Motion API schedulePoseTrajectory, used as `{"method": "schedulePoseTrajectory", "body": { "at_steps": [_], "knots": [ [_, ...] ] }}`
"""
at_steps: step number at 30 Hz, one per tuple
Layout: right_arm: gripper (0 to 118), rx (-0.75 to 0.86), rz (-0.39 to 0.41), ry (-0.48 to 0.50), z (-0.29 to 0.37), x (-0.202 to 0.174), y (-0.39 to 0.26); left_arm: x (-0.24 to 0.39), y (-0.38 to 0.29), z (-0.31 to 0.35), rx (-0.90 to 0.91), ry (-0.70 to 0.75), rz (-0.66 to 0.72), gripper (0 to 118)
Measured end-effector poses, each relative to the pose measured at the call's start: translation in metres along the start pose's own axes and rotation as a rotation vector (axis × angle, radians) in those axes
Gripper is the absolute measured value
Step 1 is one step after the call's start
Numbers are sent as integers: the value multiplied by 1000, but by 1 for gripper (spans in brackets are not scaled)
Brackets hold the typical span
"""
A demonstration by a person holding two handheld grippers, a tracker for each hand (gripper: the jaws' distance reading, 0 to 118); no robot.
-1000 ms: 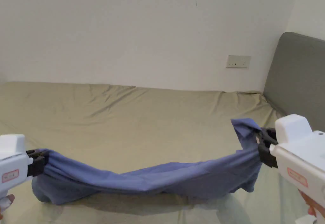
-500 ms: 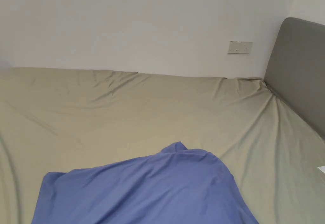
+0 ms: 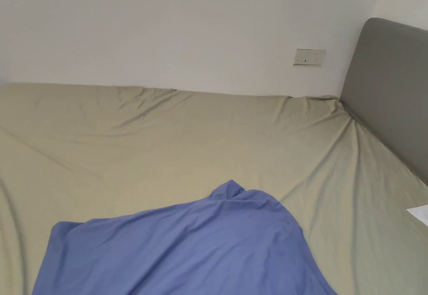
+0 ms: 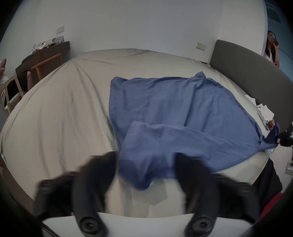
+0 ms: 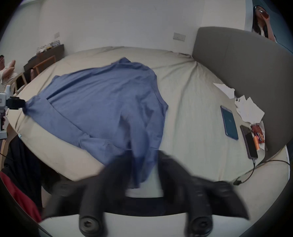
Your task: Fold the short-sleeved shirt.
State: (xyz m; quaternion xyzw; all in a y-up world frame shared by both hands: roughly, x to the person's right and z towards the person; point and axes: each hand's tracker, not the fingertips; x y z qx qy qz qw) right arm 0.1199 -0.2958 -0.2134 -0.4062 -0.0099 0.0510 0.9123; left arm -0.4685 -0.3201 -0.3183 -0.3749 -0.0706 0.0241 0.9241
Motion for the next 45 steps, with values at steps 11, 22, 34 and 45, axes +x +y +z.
{"method": "schedulePoseTrajectory", "body": {
  "at_steps": [11, 22, 34, 45],
  "knots": [
    [114, 491, -107, -20, 115, -34, 71, 42, 26, 143, 509, -37, 50, 92],
    [0, 579, -86, 121, 126, -90, 102, 89, 37, 167, 532, -51, 46, 0],
    [0, 436, -82, 189, 88, -87, 109, -2, 173, 14, 317, -40, 163, 0],
    [0, 330, -107, 206, 62, -93, 121, -85, 254, -216, -121, 78, 324, 13]
  ]
}}
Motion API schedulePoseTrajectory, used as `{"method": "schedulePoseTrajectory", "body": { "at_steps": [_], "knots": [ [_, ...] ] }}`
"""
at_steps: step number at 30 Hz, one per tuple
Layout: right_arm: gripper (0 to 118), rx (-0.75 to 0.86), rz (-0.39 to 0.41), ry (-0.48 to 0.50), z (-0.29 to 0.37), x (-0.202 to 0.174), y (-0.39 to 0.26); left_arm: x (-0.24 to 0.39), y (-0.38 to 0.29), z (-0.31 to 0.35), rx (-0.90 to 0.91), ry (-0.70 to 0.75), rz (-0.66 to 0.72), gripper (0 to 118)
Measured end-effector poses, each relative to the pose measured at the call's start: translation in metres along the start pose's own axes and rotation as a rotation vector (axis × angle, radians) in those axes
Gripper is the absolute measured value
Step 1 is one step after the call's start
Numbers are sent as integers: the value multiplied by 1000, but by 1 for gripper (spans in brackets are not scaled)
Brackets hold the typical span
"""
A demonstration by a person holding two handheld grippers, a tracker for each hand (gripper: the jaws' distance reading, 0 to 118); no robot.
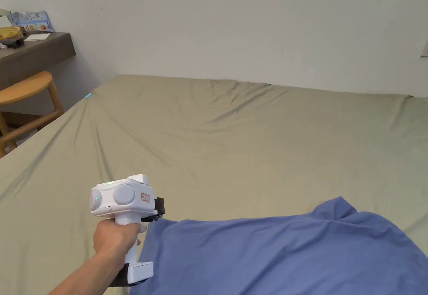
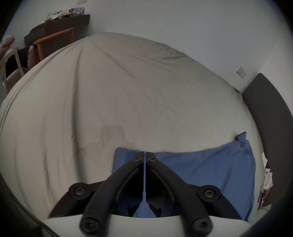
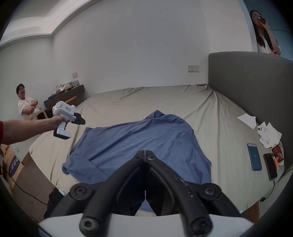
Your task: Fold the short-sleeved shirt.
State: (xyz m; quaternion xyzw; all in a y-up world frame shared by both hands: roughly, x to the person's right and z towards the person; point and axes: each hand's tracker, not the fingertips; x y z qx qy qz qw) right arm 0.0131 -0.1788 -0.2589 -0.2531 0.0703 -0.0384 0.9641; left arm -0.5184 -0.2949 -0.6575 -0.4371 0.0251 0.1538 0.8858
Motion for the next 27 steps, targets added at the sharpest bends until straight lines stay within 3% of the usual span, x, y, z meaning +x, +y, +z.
{"method": "schedulePoseTrajectory", "body": {
  "at_steps": [1, 2, 3, 4, 5, 8, 10, 12, 13, 14, 21, 25, 26, 27],
  "knots": [
    [0, -3, 5, -1, -2, 0, 1, 3, 0, -3, -11, 21, -3, 35],
    [0, -5, 9, -6, -4, 0, 1, 3, 2, -8, -34, 36, -19, 79],
    [0, -12, 12, -4, -7, 0, 2, 3, 4, -13, -22, 43, -28, 104],
    [0, -19, 15, 1, -10, 0, 3, 5, 6, -18, -9, 66, -41, 115],
    [0, -21, 17, 1, -11, 0, 2, 6, 8, -24, -25, 71, -58, 110],
    [0, -36, 24, 5, -17, -3, -1, 10, 8, -38, -91, 81, -83, 75],
    [0, -46, 22, 4, -18, -4, -3, 14, 5, -47, -118, 112, -115, 71],
    [0, -56, 19, 5, -20, -5, -5, 16, -1, -54, -145, 129, -139, 51],
    [0, -61, 16, 3, -21, -4, -6, 18, -5, -55, -166, 123, -143, 36],
    [0, -66, 12, 1, -21, -3, -6, 19, -8, -54, -169, 119, -138, 4],
    [0, -68, -14, 33, -45, 23, 13, 28, -13, -28, -82, 53, -149, 0],
    [1, -59, -9, 21, -111, 62, 58, 39, -18, 7, -38, -25, -184, 0],
    [5, -78, -26, 29, -137, 75, 71, 41, -20, 16, -23, -51, -174, 0],
    [19, -107, -48, 51, -169, 90, 85, 44, -22, 25, -7, -62, -170, 0]
  ]
}}
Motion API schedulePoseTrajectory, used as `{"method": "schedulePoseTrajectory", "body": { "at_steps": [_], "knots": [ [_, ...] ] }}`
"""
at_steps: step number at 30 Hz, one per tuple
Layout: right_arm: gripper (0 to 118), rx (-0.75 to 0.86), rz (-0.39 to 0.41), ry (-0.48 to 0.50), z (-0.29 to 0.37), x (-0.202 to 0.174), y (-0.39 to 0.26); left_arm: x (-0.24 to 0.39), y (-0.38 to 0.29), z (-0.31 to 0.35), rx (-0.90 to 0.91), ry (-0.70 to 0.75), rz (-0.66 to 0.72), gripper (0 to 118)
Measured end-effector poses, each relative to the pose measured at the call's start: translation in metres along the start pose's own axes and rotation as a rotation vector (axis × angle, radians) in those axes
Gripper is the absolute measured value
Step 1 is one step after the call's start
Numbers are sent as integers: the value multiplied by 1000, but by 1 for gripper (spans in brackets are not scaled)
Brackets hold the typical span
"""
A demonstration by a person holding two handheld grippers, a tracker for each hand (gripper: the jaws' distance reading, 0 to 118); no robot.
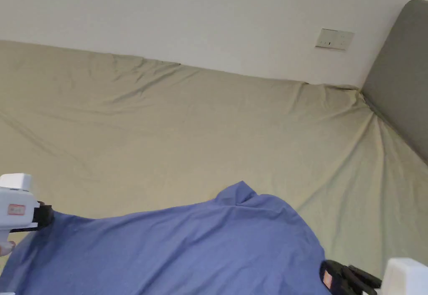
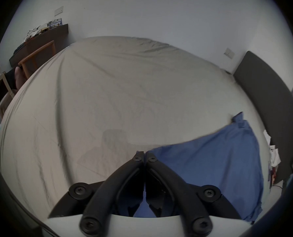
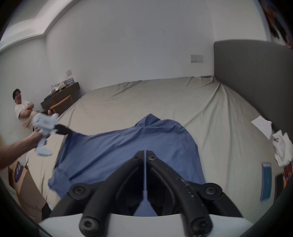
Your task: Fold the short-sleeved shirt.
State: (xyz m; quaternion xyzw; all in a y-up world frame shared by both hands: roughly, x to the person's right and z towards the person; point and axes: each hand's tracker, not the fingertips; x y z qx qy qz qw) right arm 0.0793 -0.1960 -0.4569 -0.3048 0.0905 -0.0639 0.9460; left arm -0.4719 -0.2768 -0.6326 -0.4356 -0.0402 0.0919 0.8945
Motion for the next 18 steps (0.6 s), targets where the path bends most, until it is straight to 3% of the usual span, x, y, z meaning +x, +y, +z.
{"method": "schedulePoseTrajectory", "body": {
  "at_steps": [1, 2, 3, 4, 6, 9, 12, 18],
  "knots": [
    [44, -30, -7, -9, -34, 15, 18, 4, -2, 8, 8, -17, -4, 0],
    [87, -86, -21, -40, -63, 26, 34, 6, -2, 17, 20, -39, -8, 0],
    [110, -140, -62, -77, -98, 42, 51, 9, -5, 25, 37, -43, -11, 0],
    [118, -182, -53, -76, -135, 57, 65, 13, -7, 33, 40, -54, -21, 0],
    [110, -240, -30, -132, -193, 80, 84, 17, -8, 45, 64, -73, -40, 0],
    [105, -323, -119, -258, -269, 109, 103, 25, -12, 60, 82, -78, -64, 0],
    [105, -343, -189, -212, -313, 124, 103, 26, -14, 65, 83, -84, -78, 0],
    [103, -488, -70, -219, -362, 111, 83, 25, -14, 57, 70, -91, -82, 0]
  ]
}}
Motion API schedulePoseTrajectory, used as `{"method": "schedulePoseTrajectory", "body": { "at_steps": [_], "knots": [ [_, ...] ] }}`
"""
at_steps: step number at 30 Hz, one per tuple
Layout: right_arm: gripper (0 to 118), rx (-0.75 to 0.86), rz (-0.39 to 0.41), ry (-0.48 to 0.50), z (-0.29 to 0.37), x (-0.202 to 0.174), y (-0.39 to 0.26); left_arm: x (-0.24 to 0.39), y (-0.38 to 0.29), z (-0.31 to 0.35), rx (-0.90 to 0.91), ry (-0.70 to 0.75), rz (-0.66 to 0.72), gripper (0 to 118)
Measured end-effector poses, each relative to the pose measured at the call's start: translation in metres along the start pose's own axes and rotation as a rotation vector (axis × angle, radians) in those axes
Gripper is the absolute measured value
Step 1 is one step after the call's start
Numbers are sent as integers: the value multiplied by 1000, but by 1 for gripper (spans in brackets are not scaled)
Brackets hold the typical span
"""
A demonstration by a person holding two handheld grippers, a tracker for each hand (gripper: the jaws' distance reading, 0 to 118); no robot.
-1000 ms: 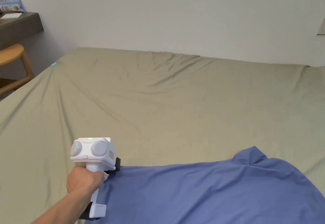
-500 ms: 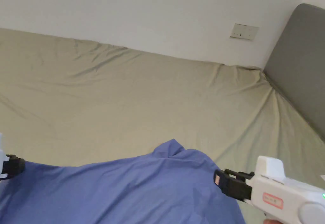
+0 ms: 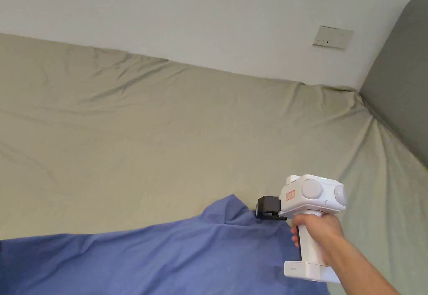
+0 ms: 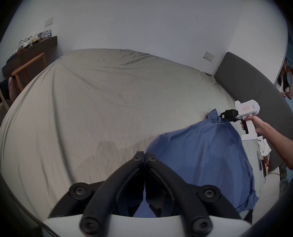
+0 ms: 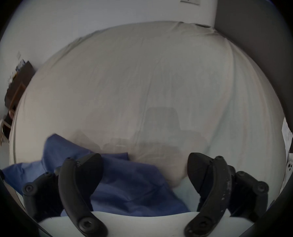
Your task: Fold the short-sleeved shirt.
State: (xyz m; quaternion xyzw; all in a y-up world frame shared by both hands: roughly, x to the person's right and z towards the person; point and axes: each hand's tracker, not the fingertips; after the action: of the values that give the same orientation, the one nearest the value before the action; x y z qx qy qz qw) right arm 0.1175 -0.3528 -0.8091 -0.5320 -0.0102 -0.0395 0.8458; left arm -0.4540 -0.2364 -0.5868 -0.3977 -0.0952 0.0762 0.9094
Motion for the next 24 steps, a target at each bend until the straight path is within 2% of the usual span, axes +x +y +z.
{"method": "schedulePoseTrajectory", "body": {
  "at_steps": [1, 2, 3, 4, 5, 6, 7, 8, 9, 10, 14, 15, 19, 24],
  "knots": [
    [94, -34, 10, 3, -3, -7, -5, 0, -1, -2, -3, 2, -2, 0],
    [79, -63, 17, 20, -4, -11, -9, 0, -1, -2, -9, -1, -1, 0],
    [75, -43, 40, -19, -2, -17, -13, -1, -2, -2, -7, 3, -3, 0],
    [53, 3, 112, -50, 7, -20, -12, -1, -3, -4, -6, 7, -1, 0],
    [18, -12, 101, 6, 13, -26, -11, -1, -4, -5, -12, 16, -9, 0],
    [7, -10, 86, -10, 19, -30, -12, -1, -3, -6, -15, 18, -17, 0],
    [6, 12, 120, -125, 28, -35, -12, -1, -3, -5, -10, 24, -22, 0],
    [5, 22, 187, -86, 36, -37, -12, 0, -3, -5, -8, 26, -24, 0],
    [5, 28, 202, -42, 44, -38, -11, 1, -1, -3, -6, 26, -26, 0],
    [5, 56, 171, -6, 56, -39, -12, 1, 1, 0, -1, 27, -26, 0],
    [5, 165, 180, -10, 112, -35, -7, 7, 13, 21, 47, 54, -63, 0],
    [5, 184, 215, 22, 128, -36, -8, 7, 18, 29, 58, 58, -64, 0],
    [5, 309, 271, 44, 197, -38, -18, 11, 35, 62, 125, 73, -72, 0],
    [5, 433, 271, 82, 286, -32, -42, 18, 58, 114, 220, 92, -76, 0]
  ]
}}
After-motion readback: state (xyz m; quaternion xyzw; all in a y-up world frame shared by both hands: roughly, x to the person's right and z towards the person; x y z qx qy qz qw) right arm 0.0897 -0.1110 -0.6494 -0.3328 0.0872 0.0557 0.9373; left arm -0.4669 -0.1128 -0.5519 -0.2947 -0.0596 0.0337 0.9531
